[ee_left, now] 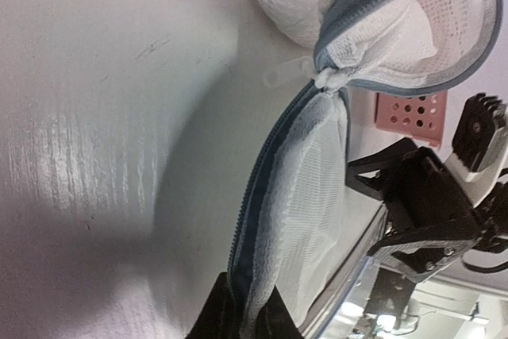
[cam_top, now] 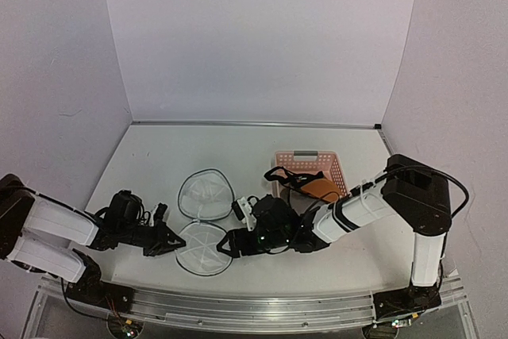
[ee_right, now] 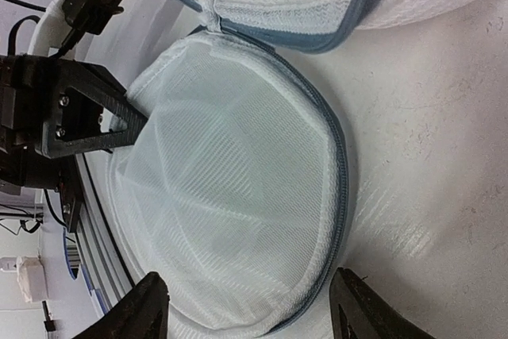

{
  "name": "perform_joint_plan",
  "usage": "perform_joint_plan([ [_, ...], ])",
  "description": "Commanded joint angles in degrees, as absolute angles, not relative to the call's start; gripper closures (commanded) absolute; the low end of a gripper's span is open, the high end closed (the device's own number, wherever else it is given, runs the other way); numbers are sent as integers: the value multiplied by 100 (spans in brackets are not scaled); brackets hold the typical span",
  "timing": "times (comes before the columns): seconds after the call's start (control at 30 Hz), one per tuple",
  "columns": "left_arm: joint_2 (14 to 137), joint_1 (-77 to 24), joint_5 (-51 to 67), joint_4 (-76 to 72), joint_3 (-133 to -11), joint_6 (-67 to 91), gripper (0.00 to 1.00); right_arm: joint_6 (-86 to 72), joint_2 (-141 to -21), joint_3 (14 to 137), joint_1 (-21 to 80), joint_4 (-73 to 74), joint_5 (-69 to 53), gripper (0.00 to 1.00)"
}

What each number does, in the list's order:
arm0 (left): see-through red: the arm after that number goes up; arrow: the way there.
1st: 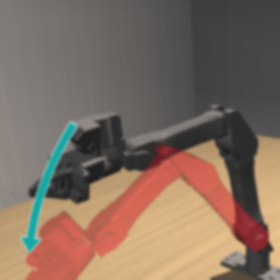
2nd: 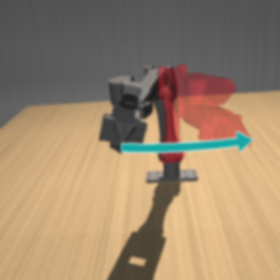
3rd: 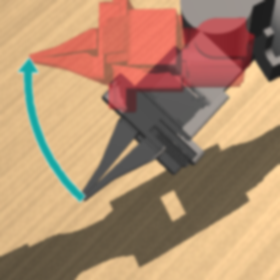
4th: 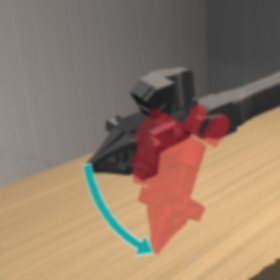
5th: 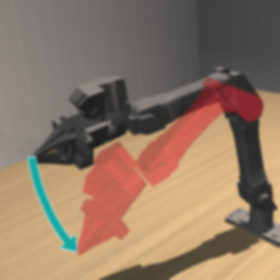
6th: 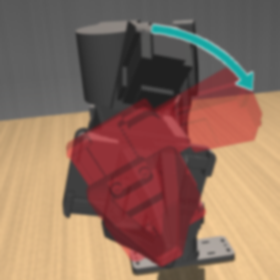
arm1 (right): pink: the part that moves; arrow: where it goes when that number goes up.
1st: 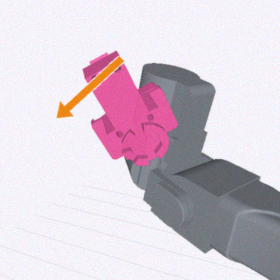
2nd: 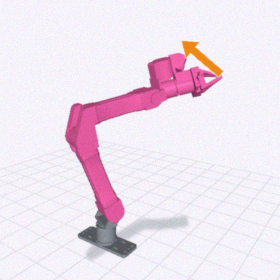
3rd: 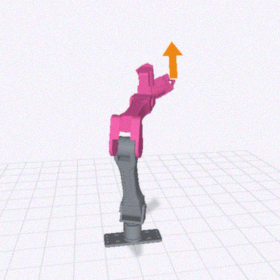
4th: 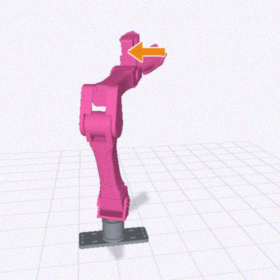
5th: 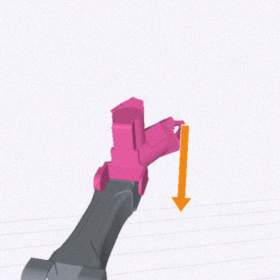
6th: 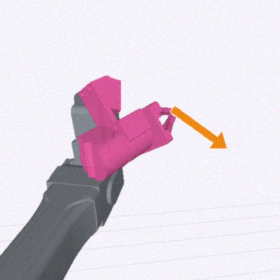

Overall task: Unzip the laundry bag and remove the bra
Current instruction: Pick up the laundry bag lid at the center of the board.

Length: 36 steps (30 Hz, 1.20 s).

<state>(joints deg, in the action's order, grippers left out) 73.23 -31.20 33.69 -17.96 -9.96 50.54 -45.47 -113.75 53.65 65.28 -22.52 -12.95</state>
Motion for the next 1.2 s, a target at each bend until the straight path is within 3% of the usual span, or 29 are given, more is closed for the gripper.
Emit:
perform_joint_plan([
  [0.0, 6823, -3146, 3616, -1740, -1048, 5362, 98, -4501, -10873, 5217, 6528, -2511, -1221, 30],
  [0.37, 5780, -3138, 3824, -1740, -1312, 6230, 100, -3086, -9869, 4642, 6668, -2876, -1382, 24],
  [0.73, 5349, -3133, 3600, -1731, -1518, 7416, 100, 358, -9194, 4220, 7359, -3333, -927, 19],
  [1.17, 4870, -3135, 3279, -1731, -1545, 8259, 100, 3548, -10090, 4397, 8153, -4926, 1795, 16],
])
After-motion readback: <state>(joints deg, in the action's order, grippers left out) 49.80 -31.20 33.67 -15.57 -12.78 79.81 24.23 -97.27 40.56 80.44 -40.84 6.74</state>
